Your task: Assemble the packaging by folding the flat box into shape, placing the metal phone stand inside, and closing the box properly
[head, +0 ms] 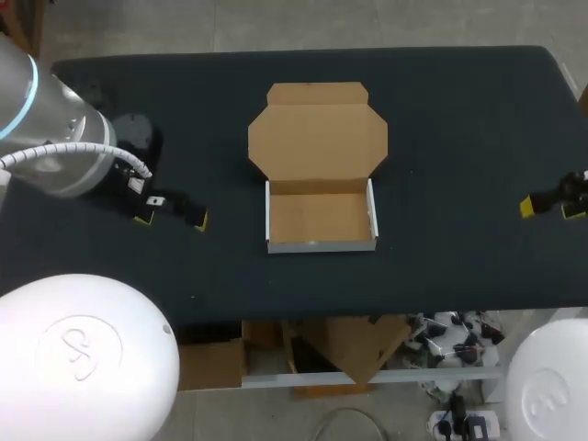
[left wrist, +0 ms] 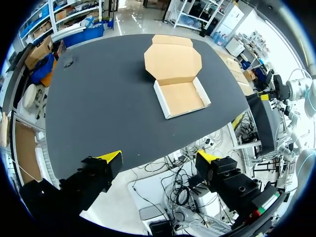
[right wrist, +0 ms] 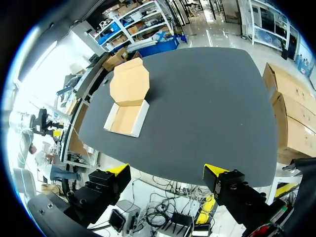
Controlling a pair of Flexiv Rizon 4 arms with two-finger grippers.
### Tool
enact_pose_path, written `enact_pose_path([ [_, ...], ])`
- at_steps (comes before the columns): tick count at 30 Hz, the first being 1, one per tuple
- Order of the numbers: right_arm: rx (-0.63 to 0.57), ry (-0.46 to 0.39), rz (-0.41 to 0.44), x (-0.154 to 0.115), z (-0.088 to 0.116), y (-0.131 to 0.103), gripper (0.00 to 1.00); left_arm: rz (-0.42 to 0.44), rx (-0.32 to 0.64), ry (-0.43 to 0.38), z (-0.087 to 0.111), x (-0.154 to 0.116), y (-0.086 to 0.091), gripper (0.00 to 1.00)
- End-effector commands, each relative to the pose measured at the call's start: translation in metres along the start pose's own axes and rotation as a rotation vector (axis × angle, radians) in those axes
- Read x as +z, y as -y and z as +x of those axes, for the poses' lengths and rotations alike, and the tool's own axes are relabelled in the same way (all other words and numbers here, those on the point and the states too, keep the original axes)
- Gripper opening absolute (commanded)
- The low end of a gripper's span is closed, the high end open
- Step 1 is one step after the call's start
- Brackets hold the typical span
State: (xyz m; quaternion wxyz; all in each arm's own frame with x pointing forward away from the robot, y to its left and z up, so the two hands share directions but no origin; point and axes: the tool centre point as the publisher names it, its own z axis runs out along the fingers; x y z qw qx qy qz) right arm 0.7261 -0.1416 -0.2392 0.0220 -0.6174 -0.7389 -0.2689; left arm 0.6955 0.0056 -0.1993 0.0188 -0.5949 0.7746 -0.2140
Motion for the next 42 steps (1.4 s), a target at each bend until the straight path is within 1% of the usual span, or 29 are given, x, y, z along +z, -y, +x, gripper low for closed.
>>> enact_pose_path([
  [1, 0.013, 0.0, 0.003, -0.009, 0.0, -0.004, 1.0, -0.02, -0.007, 0.026, 0.005, -0.004, 0.003, 1.0],
  [6, 0.037, -0.02, -0.003, -0.01, -0.002, -0.008, 1.0, -0.027, -0.015, 0.027, 0.007, -0.004, 0.003, 1.0],
  [13, 0.041, -0.033, 0.011, -0.007, 0.001, -0.014, 1.0, -0.035, -0.03, 0.028, 0.006, -0.002, 0.003, 1.0],
  [25, 0.071, -0.026, 0.033, 0.003, -0.002, -0.016, 1.0, -0.035, -0.049, 0.027, 0.0, 0.003, 0.004, 1.0],
  [38, 0.093, -0.007, 0.039, 0.009, -0.003, -0.018, 1.0, -0.044, -0.07, 0.033, -0.007, 0.01, 0.006, 1.0],
  [42, 0.099, -0.006, 0.041, 0.01, -0.004, -0.018, 1.0, -0.04, -0.072, 0.054, -0.011, 0.016, 0.008, 1.0],
])
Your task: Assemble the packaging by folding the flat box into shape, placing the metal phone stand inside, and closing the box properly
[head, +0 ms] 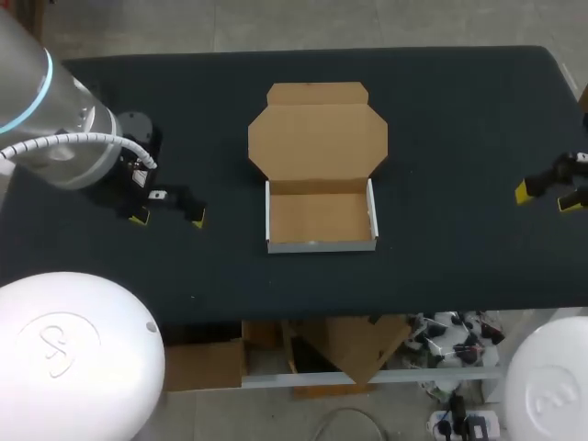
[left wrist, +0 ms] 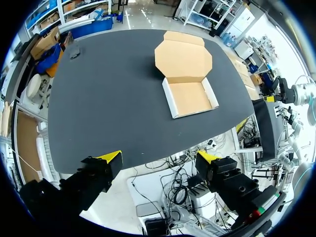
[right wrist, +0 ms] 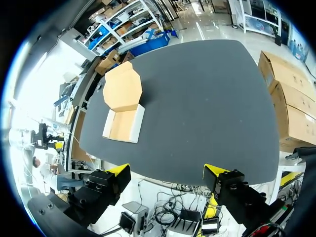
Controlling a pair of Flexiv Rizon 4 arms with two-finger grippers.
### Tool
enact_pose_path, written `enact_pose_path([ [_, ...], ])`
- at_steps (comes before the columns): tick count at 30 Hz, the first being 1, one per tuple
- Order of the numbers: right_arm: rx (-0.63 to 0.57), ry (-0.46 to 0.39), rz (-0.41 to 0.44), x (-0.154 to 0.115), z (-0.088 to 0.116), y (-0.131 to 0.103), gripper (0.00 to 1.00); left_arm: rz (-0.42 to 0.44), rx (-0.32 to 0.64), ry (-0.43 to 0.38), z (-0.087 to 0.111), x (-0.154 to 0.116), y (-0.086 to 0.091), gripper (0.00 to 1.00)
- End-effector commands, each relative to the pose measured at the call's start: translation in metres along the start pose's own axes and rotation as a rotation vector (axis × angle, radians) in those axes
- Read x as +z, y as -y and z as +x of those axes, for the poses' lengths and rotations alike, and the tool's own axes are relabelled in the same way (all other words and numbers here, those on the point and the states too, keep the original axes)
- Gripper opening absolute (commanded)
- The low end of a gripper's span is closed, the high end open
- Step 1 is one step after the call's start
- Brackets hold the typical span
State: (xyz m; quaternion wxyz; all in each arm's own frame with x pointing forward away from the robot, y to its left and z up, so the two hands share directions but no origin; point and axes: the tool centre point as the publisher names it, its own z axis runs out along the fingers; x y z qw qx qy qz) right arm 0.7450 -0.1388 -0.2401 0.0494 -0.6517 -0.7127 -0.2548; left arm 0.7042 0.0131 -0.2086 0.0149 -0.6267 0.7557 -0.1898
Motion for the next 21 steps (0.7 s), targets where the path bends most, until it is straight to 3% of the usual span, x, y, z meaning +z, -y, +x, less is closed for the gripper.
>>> enact_pose_path([
  [1, 0.0, 0.0, 0.001, 0.003, -0.001, -0.001, 1.0, -0.002, 0.0, 0.027, 0.0, 0.01, 0.005, 1.0],
  [8, 0.0, 0.0, 0.001, 0.003, -0.001, -0.001, 1.0, -0.011, -0.016, 0.042, -0.018, 0.026, 0.016, 1.0],
  [21, 0.0, 0.0, 0.001, 0.003, -0.001, -0.001, 1.0, -0.054, -0.066, 0.095, -0.071, 0.063, 0.059, 1.0],
])
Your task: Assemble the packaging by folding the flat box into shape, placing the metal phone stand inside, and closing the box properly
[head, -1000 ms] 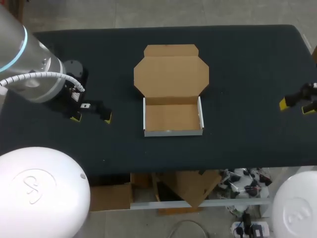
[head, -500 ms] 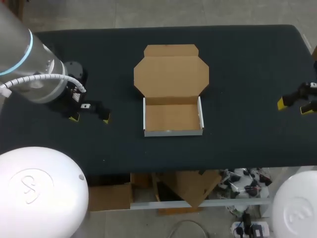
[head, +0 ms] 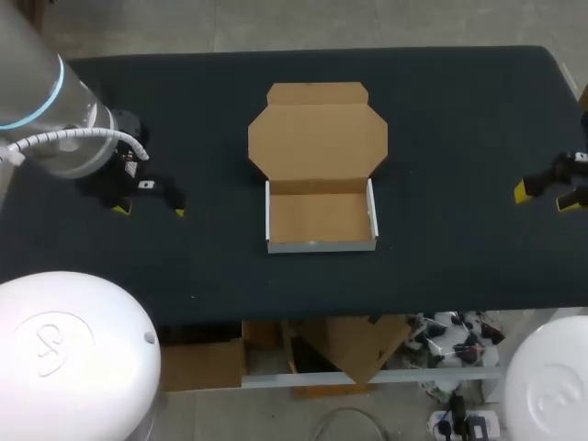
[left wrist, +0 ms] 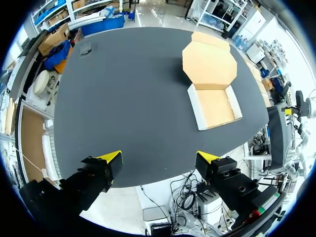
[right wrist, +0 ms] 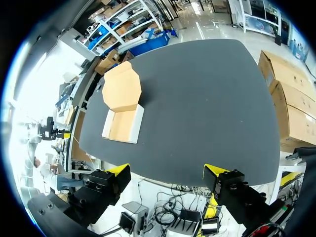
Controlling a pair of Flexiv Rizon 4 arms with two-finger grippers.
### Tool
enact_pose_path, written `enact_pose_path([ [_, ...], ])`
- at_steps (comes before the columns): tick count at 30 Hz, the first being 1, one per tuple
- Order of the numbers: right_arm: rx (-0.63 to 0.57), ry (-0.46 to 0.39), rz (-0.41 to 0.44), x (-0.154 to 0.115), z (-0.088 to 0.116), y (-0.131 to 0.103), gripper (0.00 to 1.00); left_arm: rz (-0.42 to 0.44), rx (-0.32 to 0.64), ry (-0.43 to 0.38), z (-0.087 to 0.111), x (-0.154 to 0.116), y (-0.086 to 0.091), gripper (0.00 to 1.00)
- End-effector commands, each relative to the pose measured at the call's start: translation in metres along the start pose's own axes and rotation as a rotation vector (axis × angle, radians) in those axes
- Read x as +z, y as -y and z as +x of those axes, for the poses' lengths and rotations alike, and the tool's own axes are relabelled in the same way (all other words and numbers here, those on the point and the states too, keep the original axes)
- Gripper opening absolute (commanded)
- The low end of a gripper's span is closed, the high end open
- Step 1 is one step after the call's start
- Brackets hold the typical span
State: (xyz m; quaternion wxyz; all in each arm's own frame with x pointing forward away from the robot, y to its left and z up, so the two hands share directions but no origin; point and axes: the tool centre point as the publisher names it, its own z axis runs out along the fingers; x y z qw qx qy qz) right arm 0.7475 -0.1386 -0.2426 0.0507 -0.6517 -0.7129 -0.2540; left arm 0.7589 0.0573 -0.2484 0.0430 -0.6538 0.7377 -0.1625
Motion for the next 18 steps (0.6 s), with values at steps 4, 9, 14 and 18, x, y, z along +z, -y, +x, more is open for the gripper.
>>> enact_pose_path([
  [4, 0.0, 0.001, -0.001, 0.0, 0.0, 0.0, 1.0, -0.072, -0.043, 0.028, -0.023, 0.039, 0.043, 1.0],
  [9, 0.0, 0.001, -0.001, 0.0, 0.0, 0.0, 1.0, -0.09, -0.064, 0.052, -0.045, 0.052, 0.062, 1.0],
  [14, 0.0, 0.001, -0.001, 0.0, 0.0, 0.0, 1.0, -0.11, -0.086, 0.063, -0.066, 0.066, 0.079, 1.0],
  [18, 0.0, 0.001, -0.001, 0.0, 0.0, 0.0, 1.0, -0.12, -0.1, 0.056, -0.084, 0.075, 0.091, 1.0],
])
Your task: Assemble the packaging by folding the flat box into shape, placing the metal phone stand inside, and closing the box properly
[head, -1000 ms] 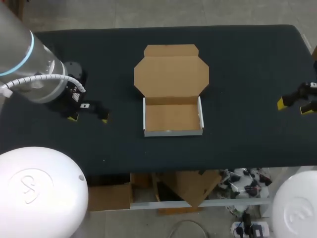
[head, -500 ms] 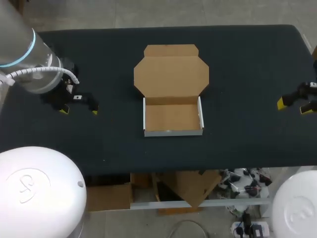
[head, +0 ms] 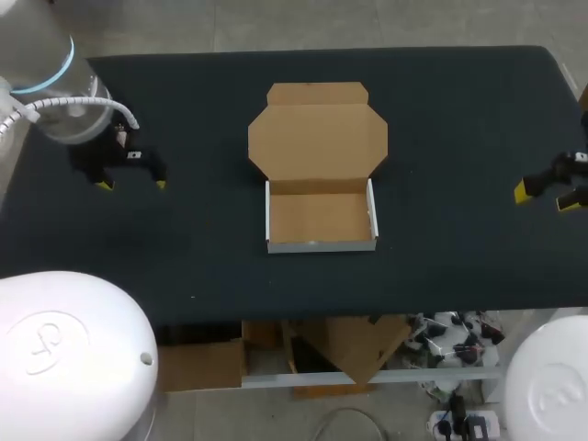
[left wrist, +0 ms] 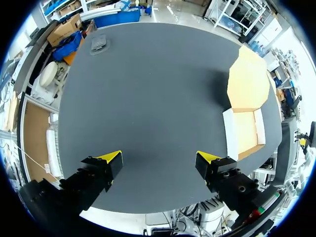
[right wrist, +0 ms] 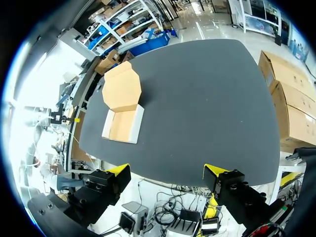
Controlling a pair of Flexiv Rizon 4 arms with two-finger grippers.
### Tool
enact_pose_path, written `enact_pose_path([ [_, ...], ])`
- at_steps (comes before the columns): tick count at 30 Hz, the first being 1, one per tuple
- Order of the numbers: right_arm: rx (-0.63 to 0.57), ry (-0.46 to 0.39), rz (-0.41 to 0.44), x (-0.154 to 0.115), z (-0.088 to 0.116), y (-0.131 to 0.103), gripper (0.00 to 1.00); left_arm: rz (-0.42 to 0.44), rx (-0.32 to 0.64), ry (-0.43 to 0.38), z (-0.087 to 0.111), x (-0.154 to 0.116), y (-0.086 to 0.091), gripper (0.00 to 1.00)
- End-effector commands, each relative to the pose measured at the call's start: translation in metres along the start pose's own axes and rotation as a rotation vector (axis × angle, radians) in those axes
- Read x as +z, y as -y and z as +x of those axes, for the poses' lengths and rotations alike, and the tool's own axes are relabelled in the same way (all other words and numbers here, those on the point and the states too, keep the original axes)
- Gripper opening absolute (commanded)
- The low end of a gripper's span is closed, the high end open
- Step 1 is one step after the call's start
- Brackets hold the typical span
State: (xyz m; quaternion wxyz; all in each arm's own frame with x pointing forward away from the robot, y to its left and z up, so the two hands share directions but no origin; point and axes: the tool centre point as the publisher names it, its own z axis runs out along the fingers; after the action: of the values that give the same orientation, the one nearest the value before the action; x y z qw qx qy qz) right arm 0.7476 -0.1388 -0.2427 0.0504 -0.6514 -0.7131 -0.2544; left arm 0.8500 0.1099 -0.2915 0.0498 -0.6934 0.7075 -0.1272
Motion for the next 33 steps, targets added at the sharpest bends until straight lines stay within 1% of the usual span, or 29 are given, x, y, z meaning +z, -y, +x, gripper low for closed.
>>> enact_pose_path([
  [1, 0.001, 0.001, -0.001, 0.0, 0.0, 0.001, 1.0, -0.089, -0.006, -0.014, -0.013, 0.022, 0.026, 1.0],
  [3, 0.001, 0.001, -0.001, 0.0, 0.0, 0.001, 1.0, -0.099, -0.013, -0.013, -0.023, 0.027, 0.032, 1.0],
  [8, 0.001, 0.001, -0.001, 0.0, 0.0, 0.001, 1.0, -0.13, -0.04, -0.006, -0.044, 0.039, 0.041, 1.0],
  [19, 0.001, 0.001, -0.001, 0.0, 0.0, 0.001, 1.0, -0.174, -0.061, 0.004, -0.079, 0.054, 0.057, 1.0],
  [26, 0.001, 0.001, -0.001, 0.0, 0.0, 0.001, 1.0, -0.187, -0.064, 0.005, -0.093, 0.058, 0.067, 1.0],
  [33, 0.001, 0.001, -0.001, 0.0, 0.0, 0.001, 1.0, -0.189, -0.069, 0.013, -0.098, 0.054, 0.071, 1.0],
])
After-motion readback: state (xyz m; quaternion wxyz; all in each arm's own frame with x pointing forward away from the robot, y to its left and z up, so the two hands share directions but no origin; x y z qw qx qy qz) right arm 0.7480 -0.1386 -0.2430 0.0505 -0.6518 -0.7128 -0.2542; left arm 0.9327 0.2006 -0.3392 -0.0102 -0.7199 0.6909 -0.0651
